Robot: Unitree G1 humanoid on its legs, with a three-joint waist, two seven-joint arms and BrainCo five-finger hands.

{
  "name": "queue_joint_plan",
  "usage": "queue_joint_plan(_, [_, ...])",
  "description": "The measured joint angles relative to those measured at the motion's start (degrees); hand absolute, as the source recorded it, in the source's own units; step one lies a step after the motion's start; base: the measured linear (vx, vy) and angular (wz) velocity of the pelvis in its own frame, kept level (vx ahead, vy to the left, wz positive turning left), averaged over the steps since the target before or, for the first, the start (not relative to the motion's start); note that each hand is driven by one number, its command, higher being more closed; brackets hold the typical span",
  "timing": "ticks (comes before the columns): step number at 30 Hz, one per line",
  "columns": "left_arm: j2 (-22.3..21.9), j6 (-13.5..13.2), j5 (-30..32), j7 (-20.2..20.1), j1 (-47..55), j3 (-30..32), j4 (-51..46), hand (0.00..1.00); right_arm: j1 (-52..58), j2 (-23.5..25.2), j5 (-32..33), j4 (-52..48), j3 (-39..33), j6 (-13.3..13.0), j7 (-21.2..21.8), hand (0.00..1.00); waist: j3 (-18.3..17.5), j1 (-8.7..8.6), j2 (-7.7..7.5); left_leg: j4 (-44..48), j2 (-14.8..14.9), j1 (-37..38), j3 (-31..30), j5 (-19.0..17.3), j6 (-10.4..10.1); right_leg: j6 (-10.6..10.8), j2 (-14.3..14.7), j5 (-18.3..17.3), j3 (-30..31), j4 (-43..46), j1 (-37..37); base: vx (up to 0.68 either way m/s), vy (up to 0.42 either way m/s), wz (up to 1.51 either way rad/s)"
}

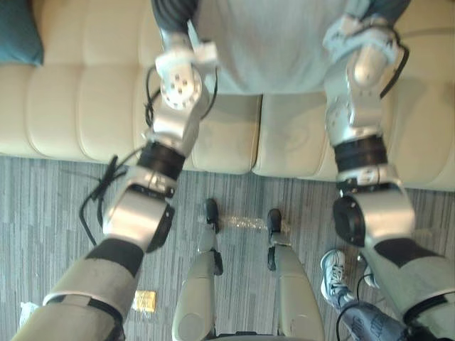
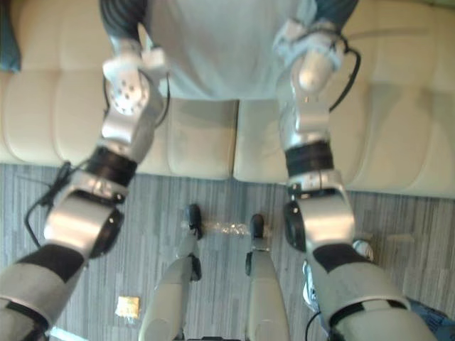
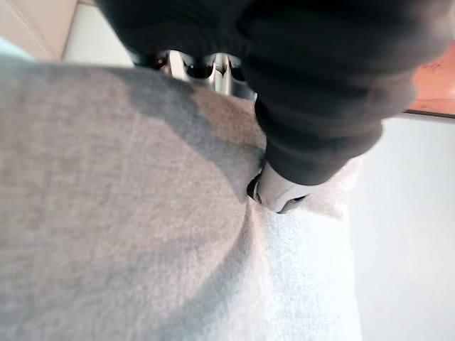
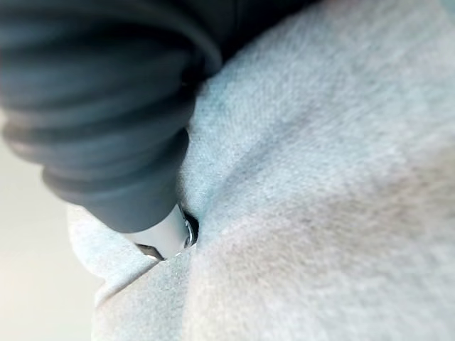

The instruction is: Pick up cushions and gather them together orderly.

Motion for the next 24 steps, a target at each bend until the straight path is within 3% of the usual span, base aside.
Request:
queue_joint_plan(9, [1.1, 0.0, -0.3, 1.3, -8.2, 3.6, 0.5, 1.00, -9.4, -0.6, -2.2, 0.8, 2.3, 0.4, -4.6, 1.00, 2.8, 0.65, -0.05, 0.0, 0.6, -8.5, 0.0, 1.0, -1.4, -0.2, 0.0, -0.2, -0.1, 3.6, -10.2, 0.05, -0.067, 0.00])
queue_joint_plan(10, [1.0, 0.1, -0.3, 1.4, -8.2, 3.6, 0.5, 0.00, -9.4, -0.6, -2.2, 0.8, 2.6, 0.5, -5.0, 0.00, 3.0, 0.72, -0.03, 0.0, 0.6, -8.8, 0.1, 1.0, -1.4, -0.3, 0.0, -0.4, -0.1, 4.6, -10.9, 0.04, -0.065, 0.03])
queue_joint_plan(12, [0.7, 0.1, -0.3, 2.4, -8.4, 3.6, 0.5, 0.00, -9.5, -0.8, -2.2, 0.8, 2.7, 0.9, -6.2, 0.00, 3.0, 0.70, -0.05, 0.0, 0.3, -9.3, 0.0, 1.1, -1.5, -0.6, -0.3, -1.7, -0.1, 6.2, -12.0, 0.04, -0.086, 0.15])
queue_joint_plan(15, [0.6, 0.1, -0.3, 3.4, -10.0, 4.0, 0.3, 0.00, -11.1, -1.7, -3.5, 0.7, 2.9, 1.5, -8.1, 0.00, 3.0, 0.78, -0.06, -1.0, -0.1, -11.1, 0.0, 3.3, -4.7, -1.0, -0.9, -2.8, -0.3, 8.6, -15.0, 0.02, -0.120, 0.20])
queue_joint_plan(22, [0.8, 0.0, -0.3, 3.6, -11.3, 4.0, -2.8, 0.00, -12.5, -3.2, -4.2, -1.4, 2.7, 1.9, -9.8, 0.00, 3.1, 0.52, -0.11, -1.8, 0.5, -13.5, 0.0, 4.2, -4.9, -1.3, -0.4, -3.0, -0.4, 10.8, -18.8, -0.02, -0.107, -0.01])
queue_joint_plan(24, [0.8, -0.3, -0.5, 3.1, -11.1, 3.7, -4.1, 0.00, -10.5, -5.8, -3.3, -3.6, 1.9, 1.9, -8.9, 0.00, 3.1, 0.54, -0.11, -1.8, 0.5, -13.5, -0.1, 4.2, -4.9, -1.4, -0.5, -3.1, -0.7, 11.1, -18.8, -0.03, -0.107, 0.05])
